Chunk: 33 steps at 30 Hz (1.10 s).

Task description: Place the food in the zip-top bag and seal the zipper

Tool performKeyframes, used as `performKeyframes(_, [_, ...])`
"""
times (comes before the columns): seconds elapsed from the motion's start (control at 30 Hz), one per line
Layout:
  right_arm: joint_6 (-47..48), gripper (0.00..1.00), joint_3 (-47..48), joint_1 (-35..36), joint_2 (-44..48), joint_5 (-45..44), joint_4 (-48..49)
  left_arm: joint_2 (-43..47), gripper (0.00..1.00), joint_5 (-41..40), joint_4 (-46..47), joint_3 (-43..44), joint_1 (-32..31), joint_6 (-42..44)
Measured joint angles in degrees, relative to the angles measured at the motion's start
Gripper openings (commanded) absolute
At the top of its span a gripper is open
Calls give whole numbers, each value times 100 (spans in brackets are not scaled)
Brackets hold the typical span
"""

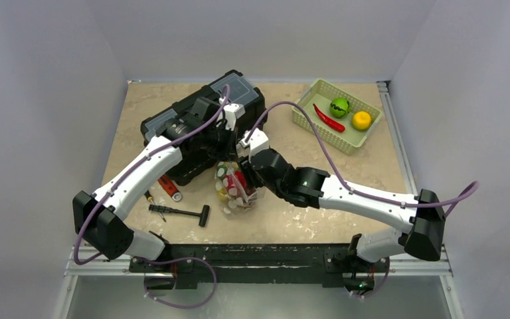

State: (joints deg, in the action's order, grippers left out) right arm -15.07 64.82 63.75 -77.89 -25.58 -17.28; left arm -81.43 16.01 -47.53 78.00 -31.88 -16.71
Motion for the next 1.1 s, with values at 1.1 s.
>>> performKeyframes(1.1, [-796, 95, 22, -1853, 894, -741, 614, -7, 0, 7, -17, 20, 0, 2])
